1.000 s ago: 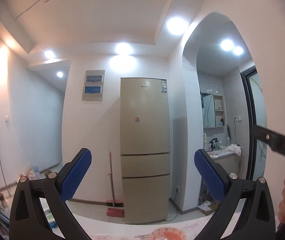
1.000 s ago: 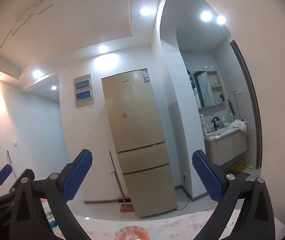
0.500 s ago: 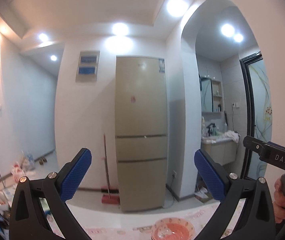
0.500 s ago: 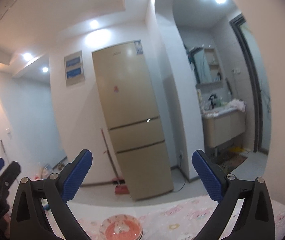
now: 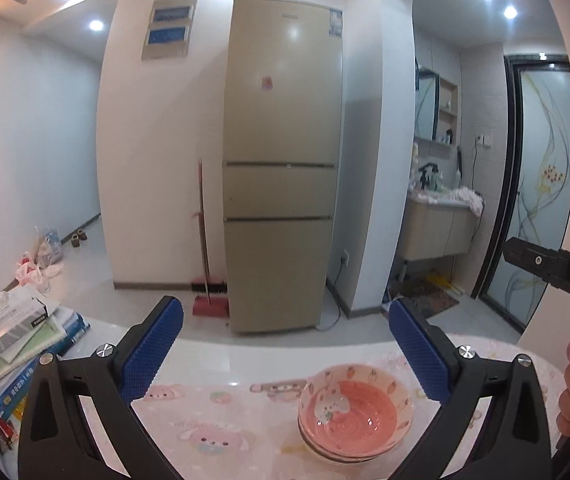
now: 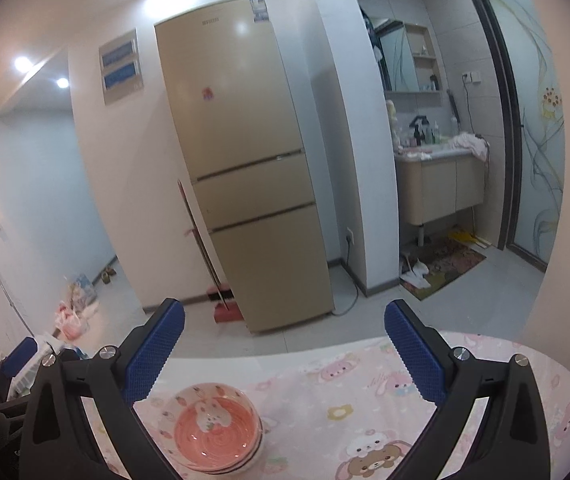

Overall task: Organize plates and bowls
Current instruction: 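Move both grippers to the rim of the pink-and-white bowl stack and close, then lift the bowl stack with both grippers, tilting it toward the plate stack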

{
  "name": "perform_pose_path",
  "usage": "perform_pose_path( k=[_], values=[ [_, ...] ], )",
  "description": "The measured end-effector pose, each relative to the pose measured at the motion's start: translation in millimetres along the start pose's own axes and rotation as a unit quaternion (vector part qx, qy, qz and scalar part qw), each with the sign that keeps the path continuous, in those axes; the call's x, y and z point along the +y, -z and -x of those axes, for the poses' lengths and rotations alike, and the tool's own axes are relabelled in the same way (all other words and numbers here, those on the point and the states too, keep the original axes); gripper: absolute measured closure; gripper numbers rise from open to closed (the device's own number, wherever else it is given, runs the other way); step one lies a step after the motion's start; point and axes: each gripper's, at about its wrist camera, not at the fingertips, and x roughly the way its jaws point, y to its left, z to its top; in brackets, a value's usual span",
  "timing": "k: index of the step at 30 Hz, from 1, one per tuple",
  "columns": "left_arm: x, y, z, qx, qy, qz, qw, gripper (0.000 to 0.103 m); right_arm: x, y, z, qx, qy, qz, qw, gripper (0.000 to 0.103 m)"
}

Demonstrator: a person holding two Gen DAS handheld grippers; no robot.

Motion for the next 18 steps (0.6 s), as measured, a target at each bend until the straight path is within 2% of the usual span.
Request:
perform_pose_path(
  k=[4, 7, 13, 16, 18],
  values=[
    [-2.5, 11.7, -23.3, 0.046, -0.004, -0.003, 0.9989, 0.001, -3.3, 9.2, -37.0, 0.054, -0.018, -0.004, 0.998, 0.002],
    [-1.5, 16.7, -38.8, 0.074, 0.001, 0.008, 0.9972, 0.001, -6.7, 18.1, -61.7, 0.097, -0.049, -0.02, 0.994, 0.002],
    [4.5, 36.9, -66.3, 0.133, 0.017, 0.026, 0.9906, 0.001, -11.1, 46.5, -106.1, 0.191, -0.113, -0.056, 0.974, 0.002],
    [11.7, 45.0, -79.4, 0.164, 0.029, 0.051, 0.9847, 0.001, -11.4, 62.4, -120.2, 0.218, -0.129, -0.065, 0.965, 0.004],
    [13.5, 49.1, -84.5, 0.176, 0.023, 0.055, 0.9826, 0.001, -10.5, 69.9, -128.5, 0.229, -0.134, -0.067, 0.962, 0.006]
  ],
)
